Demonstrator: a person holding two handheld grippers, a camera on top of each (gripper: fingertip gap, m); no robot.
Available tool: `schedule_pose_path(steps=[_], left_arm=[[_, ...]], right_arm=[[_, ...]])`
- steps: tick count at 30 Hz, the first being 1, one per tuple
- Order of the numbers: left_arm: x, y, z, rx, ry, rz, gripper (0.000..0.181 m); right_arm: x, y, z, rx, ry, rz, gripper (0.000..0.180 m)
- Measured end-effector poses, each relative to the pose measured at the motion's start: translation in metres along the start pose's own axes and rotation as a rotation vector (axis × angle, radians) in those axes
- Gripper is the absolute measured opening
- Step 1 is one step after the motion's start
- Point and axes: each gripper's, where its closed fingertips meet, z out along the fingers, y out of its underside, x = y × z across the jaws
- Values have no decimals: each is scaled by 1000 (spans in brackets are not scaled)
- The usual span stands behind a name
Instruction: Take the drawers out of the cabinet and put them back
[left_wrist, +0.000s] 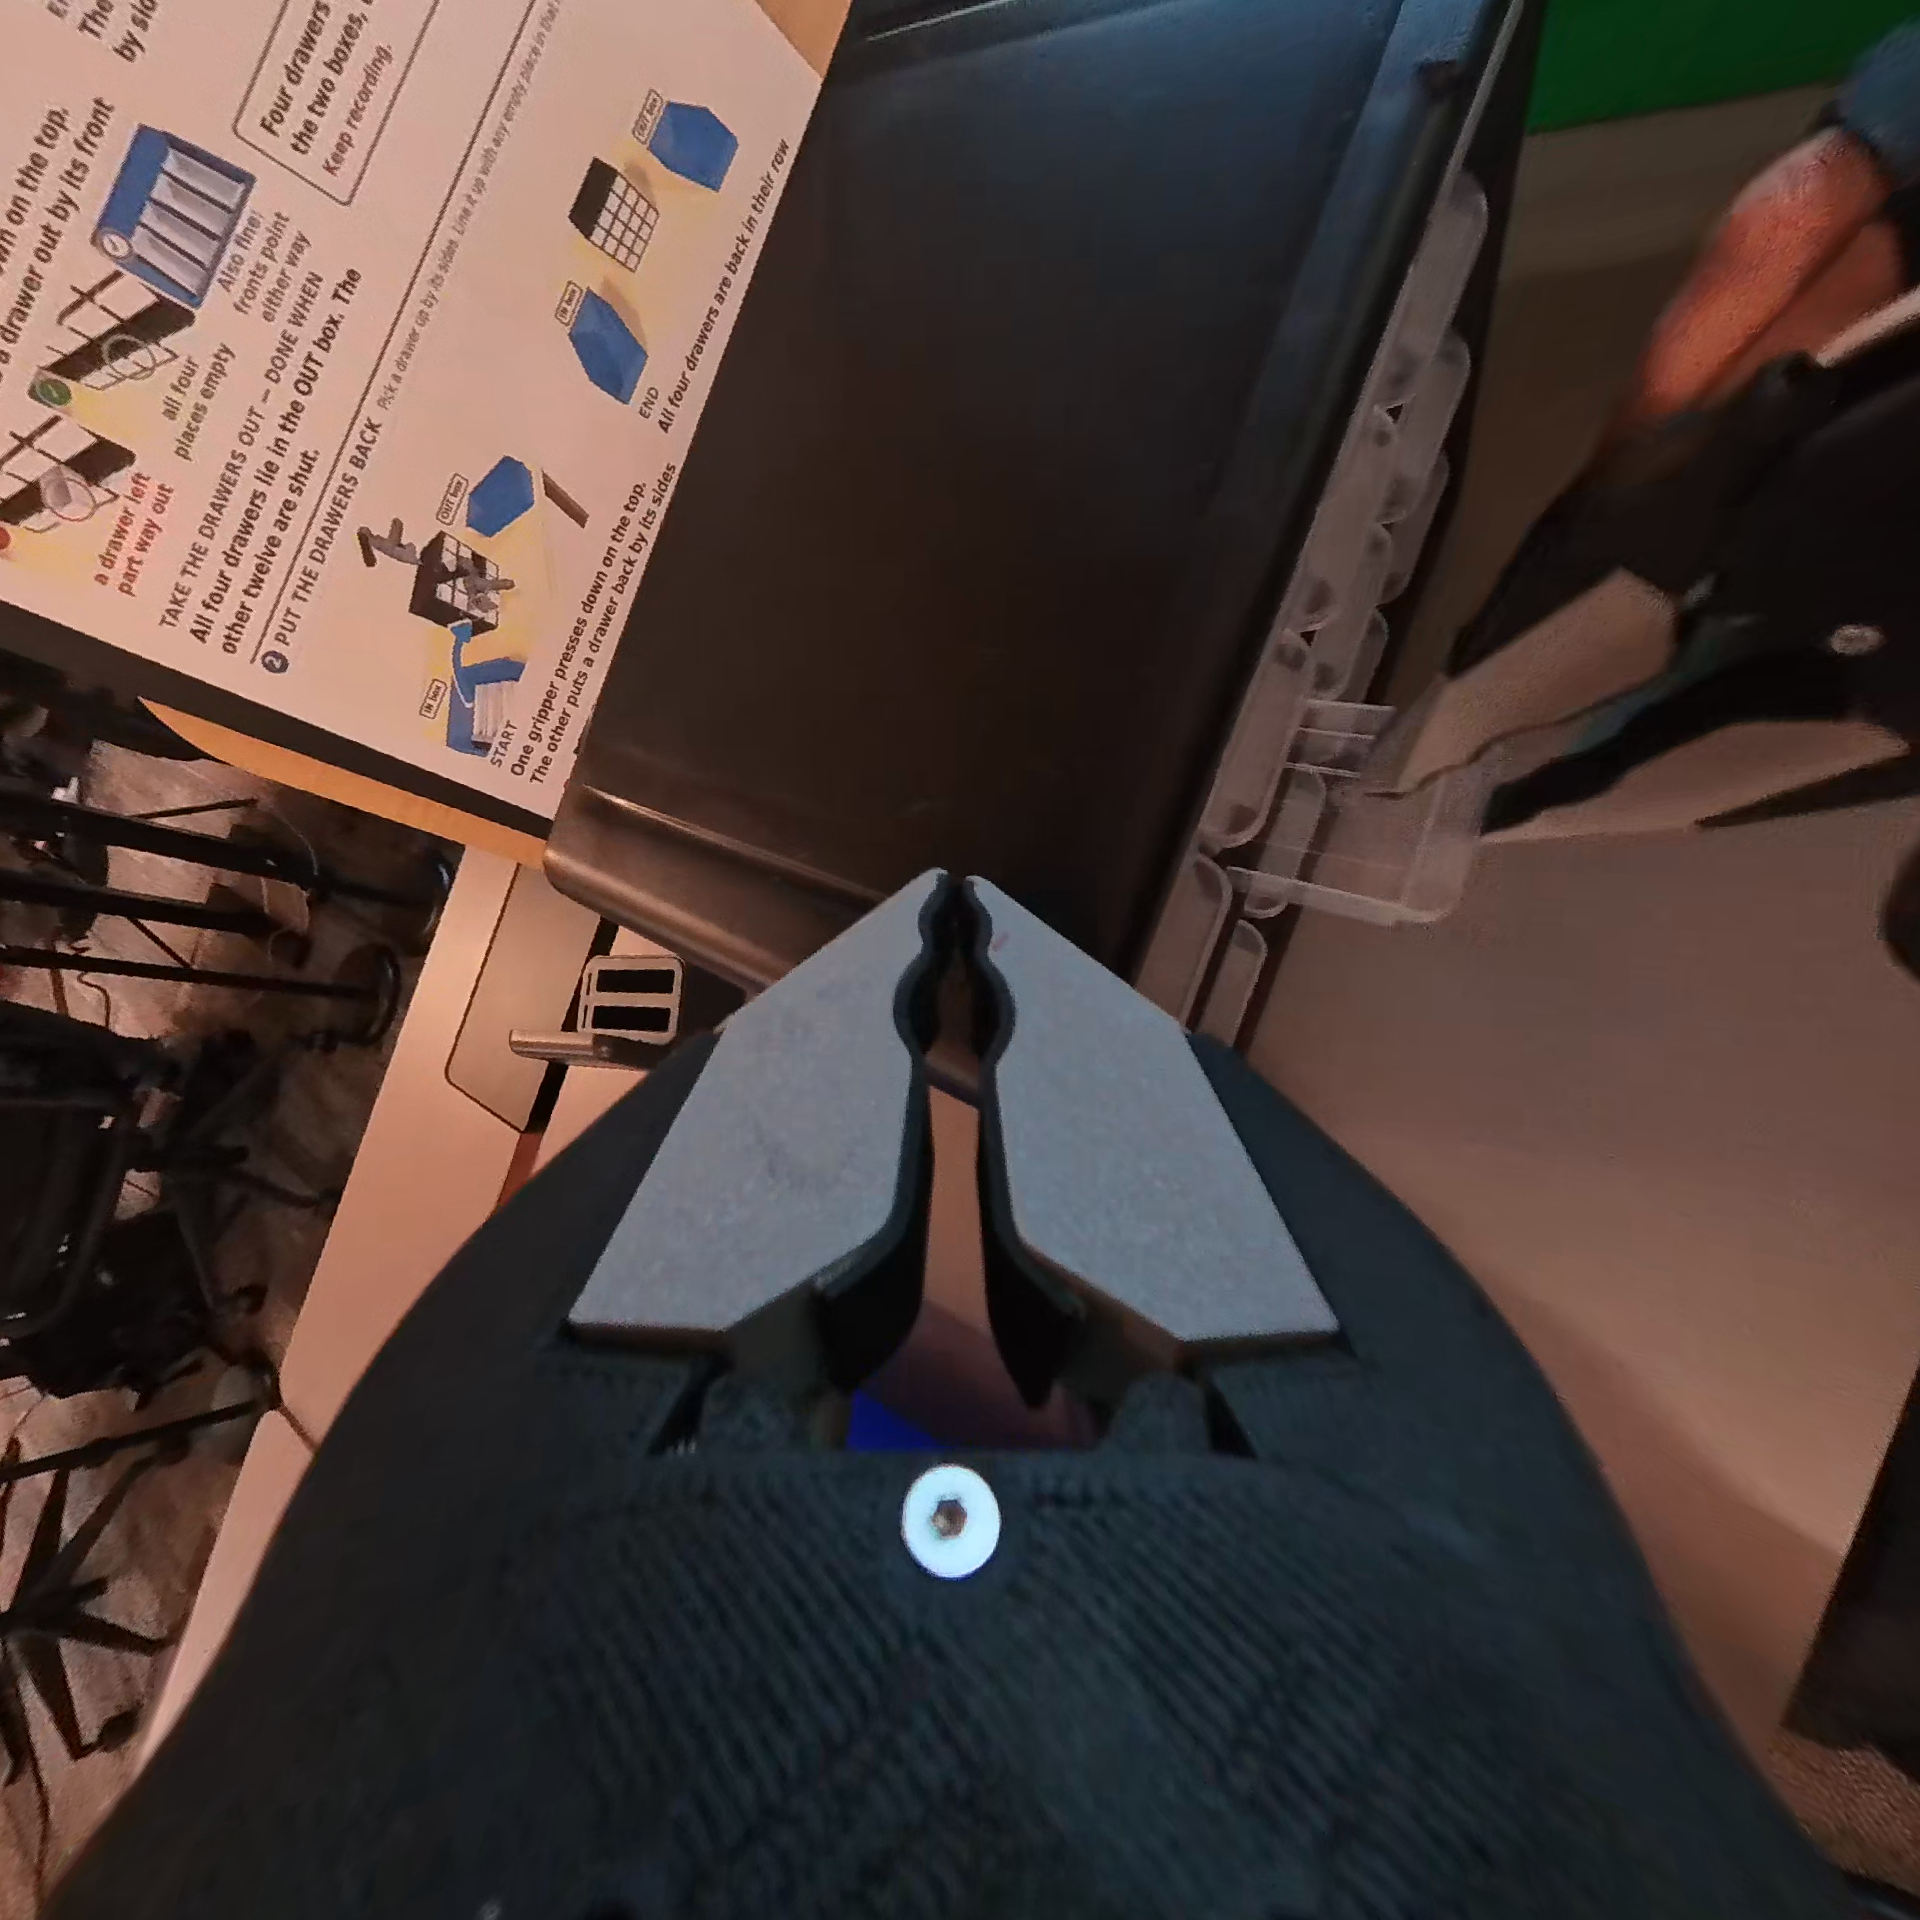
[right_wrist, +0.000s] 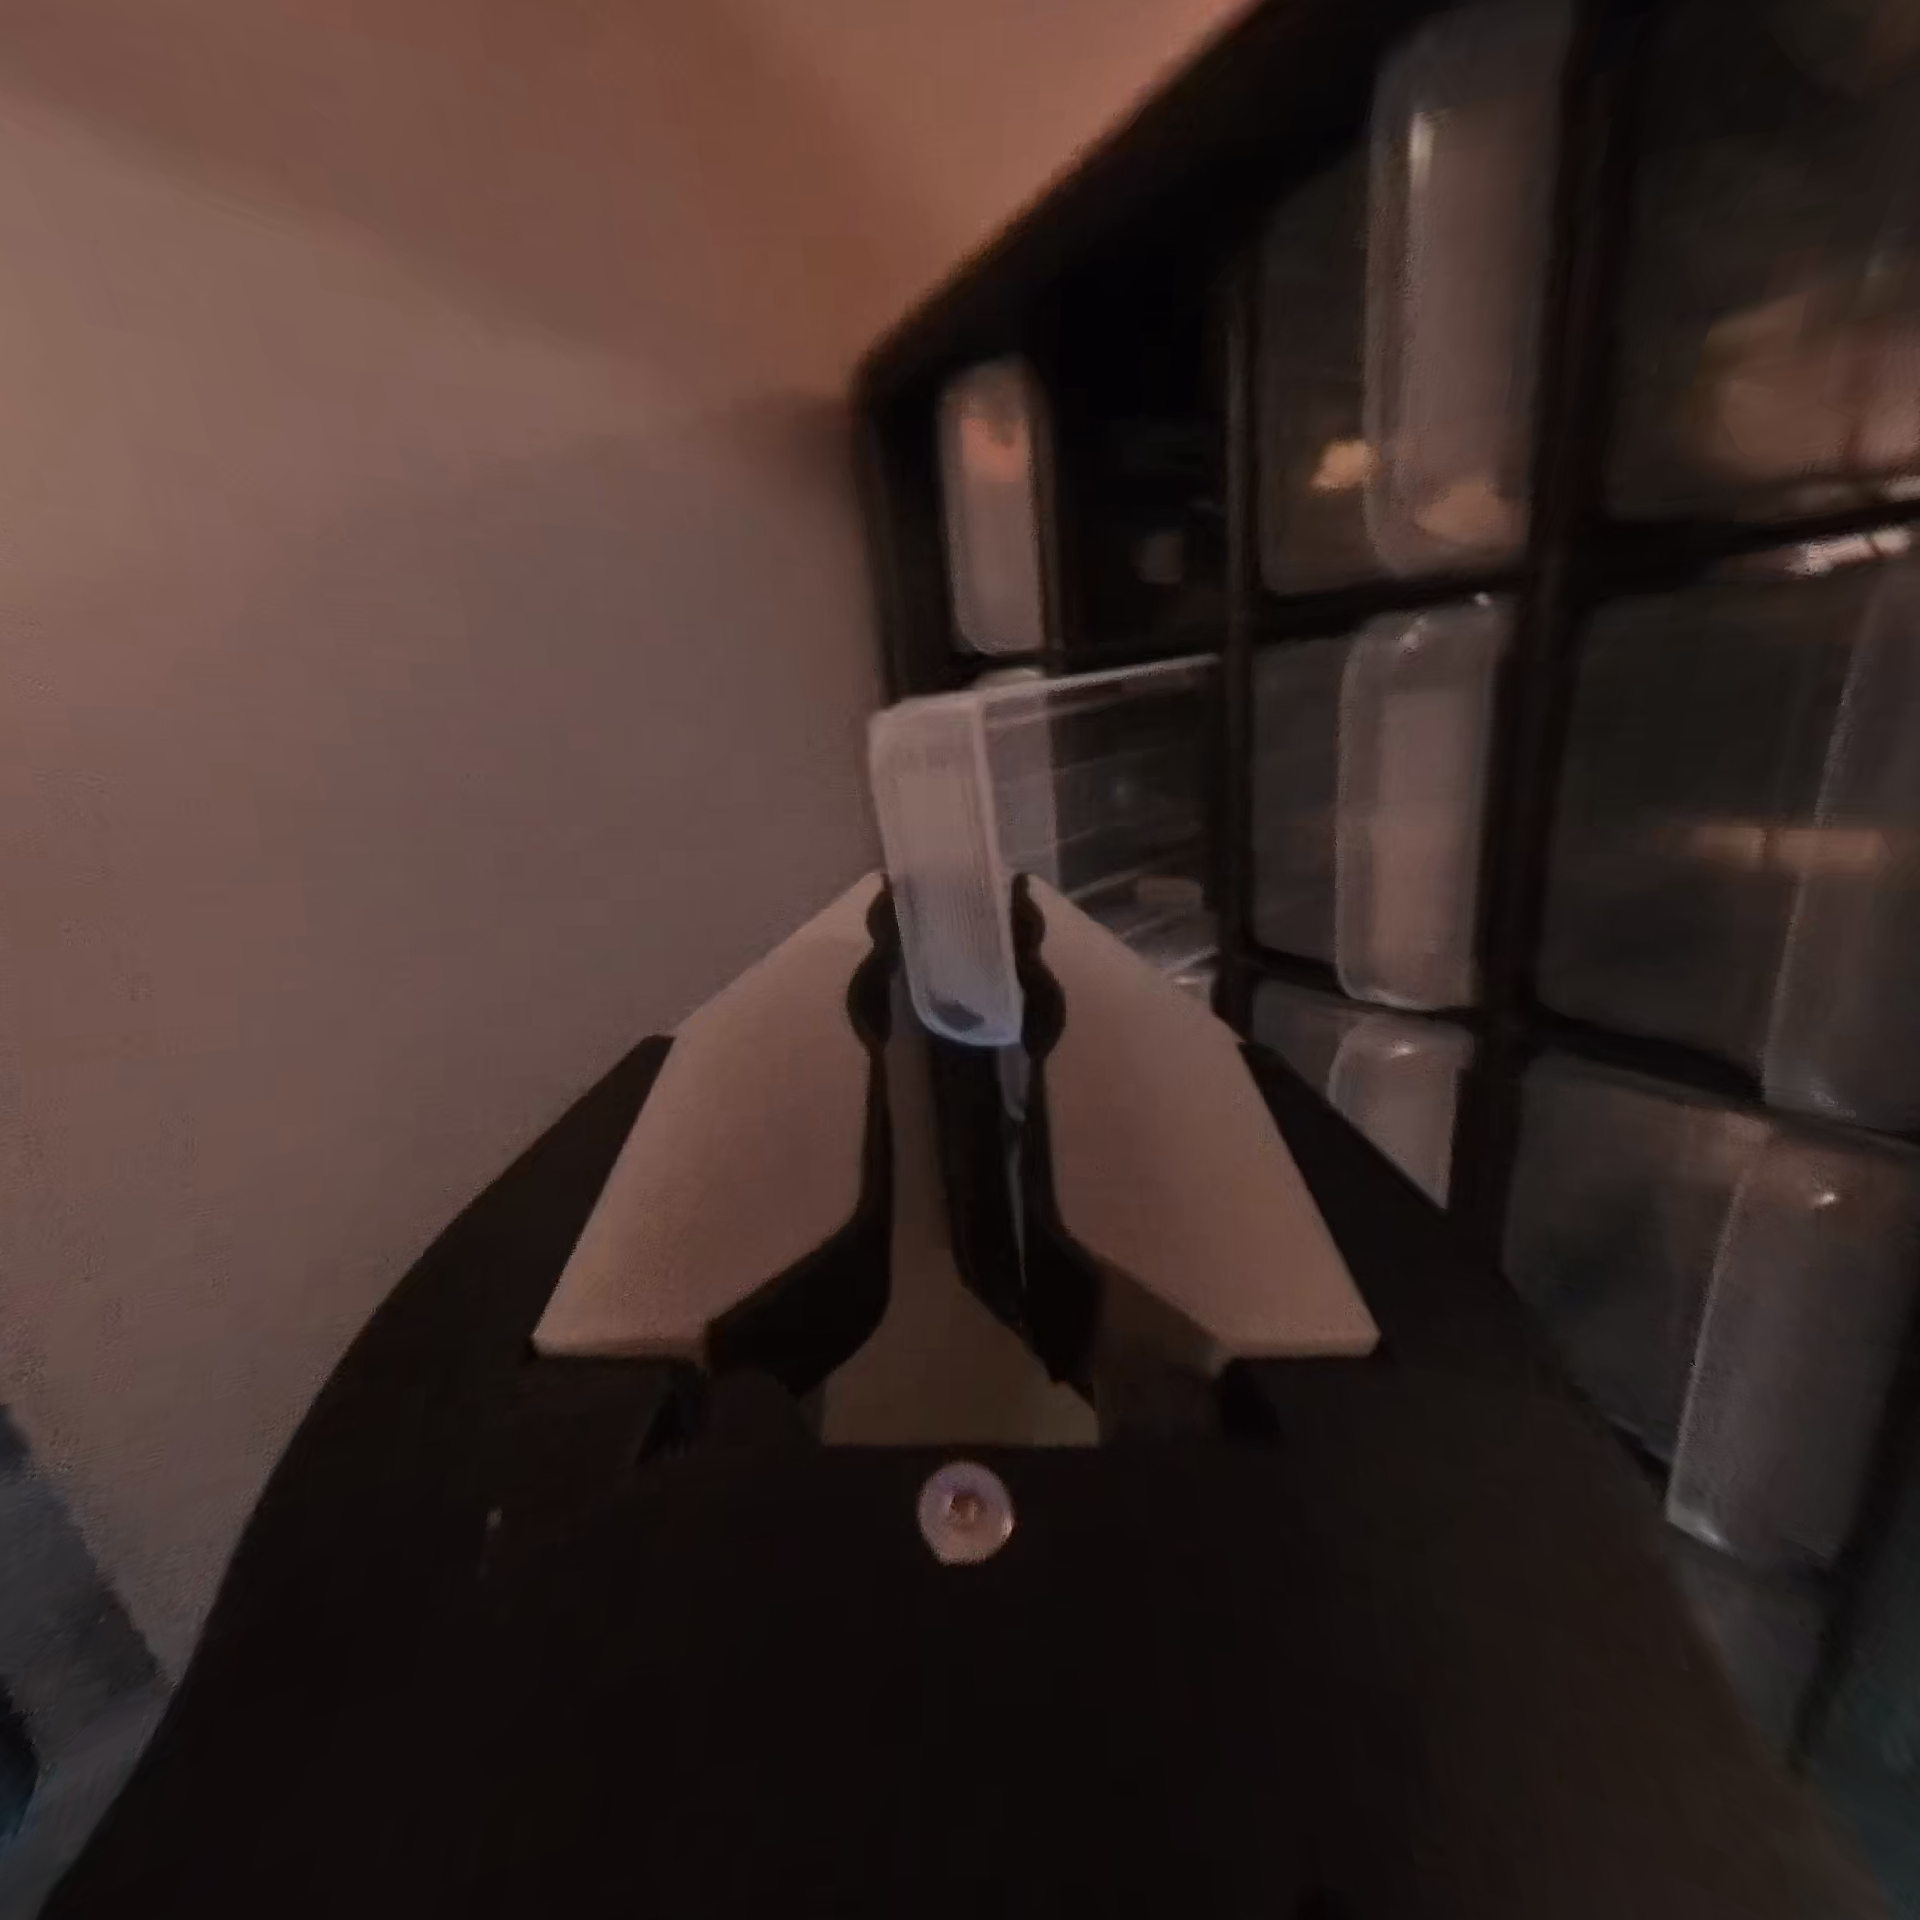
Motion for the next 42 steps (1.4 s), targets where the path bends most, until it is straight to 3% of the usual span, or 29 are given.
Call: schedule_pose_path(steps=[4,7,10,13,15,18,20,23,30,33,34,38,39,42], left_arm=[[0,0,0,-6,-10,-6,0],[0,0,0,-13,-15,4,0],[0,0,-1,-14,-6,-8,0],[0,0,-1,-13,9,-31,0],[0,0,-1,-12,15,-40,0],[-1,0,-1,-14,13,-44,0],[-1,1,-1,-17,3,-43,0],[-1,0,-2,-24,-30,-24,0],[5,9,-18,54,-65,-55,0],[-1,46,-56,137,-142,-45,0],[-6,67,-66,133,-174,-49,8],[-47,176,-70,-85,-203,-225,46],[-63,199,-66,-135,-220,-262,44],[-107,259,-47,-298,-269,-317,43]], right_arm=[[1,-2,-11,83,-16,43,33],[-3,-7,-34,199,-38,79,32],[-36,-19,-59,372,-245,64,13],[-86,-30,-82,522,-569,-33,1],[-69,-32,-62,510,-484,10,0],[-5,-16,-8,321,-216,275,0],[19,-2,13,236,-45,324,0],[19,-13,14,320,61,311,0],[-27,-6,2,447,-23,295,0],[-62,15,0,473,-73,249,0],[-72,24,1,474,-80,231,0],[-86,46,4,454,-120,267,4],[-84,44,1,486,-123,276,13],[-75,40,-6,543,-137,338,10]])
